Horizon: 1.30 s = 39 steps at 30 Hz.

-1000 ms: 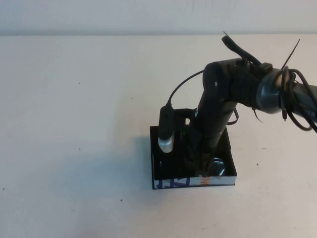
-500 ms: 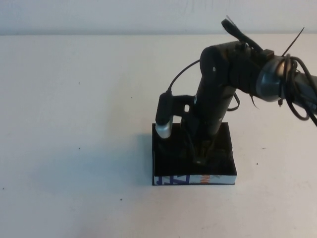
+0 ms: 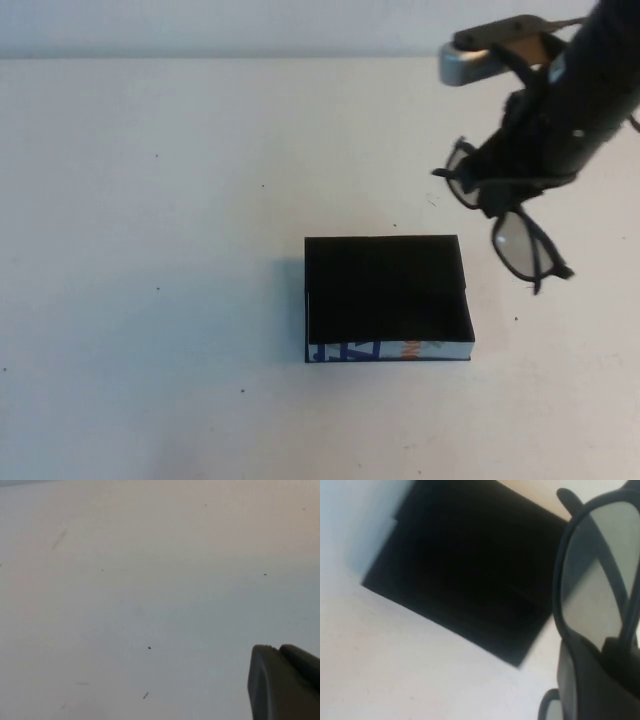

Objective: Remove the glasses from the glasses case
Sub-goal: Place the glasses on the table

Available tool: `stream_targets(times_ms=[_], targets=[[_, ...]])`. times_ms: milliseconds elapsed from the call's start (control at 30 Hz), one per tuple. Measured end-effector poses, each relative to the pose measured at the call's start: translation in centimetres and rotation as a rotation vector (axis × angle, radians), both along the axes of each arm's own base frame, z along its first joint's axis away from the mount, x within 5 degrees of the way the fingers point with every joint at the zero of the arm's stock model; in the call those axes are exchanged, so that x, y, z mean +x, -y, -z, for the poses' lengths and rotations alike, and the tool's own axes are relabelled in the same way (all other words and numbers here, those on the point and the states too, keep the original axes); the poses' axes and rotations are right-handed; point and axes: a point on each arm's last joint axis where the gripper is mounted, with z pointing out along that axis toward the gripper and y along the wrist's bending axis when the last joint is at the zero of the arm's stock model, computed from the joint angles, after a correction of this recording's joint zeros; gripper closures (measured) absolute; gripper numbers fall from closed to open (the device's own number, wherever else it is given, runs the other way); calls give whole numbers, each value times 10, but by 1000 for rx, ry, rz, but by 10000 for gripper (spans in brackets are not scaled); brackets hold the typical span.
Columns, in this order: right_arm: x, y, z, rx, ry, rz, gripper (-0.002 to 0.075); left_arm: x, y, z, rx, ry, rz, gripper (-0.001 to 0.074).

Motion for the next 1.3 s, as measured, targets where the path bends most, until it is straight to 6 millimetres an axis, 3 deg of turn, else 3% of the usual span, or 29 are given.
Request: stream_targets(times_ms=[100, 200, 333, 467, 567, 833, 1133, 1300], targets=[[-15, 40, 0, 8, -42, 155, 680, 0, 0, 0, 0, 0, 0, 739], [-31, 70, 13, -5, -100, 252, 680, 0, 0, 0, 0, 0, 0, 739], [-50, 89, 56, -38, -196, 312, 680, 0, 0, 0, 0, 0, 0, 740], [-59, 92, 100, -25, -208, 350, 680, 0, 0, 0, 0, 0, 0, 739], [-59, 92, 117, 1, -166, 376, 680, 0, 0, 0, 0, 0, 0, 739], [-44, 90, 133, 27, -93, 404, 680, 0, 0, 0, 0, 0, 0, 740], [-37, 89, 152, 3, -128, 391, 677, 0, 0, 0, 0, 0, 0, 739], [-36, 89, 154, 3, -130, 391, 592, 0, 0, 0, 0, 0, 0, 739]])
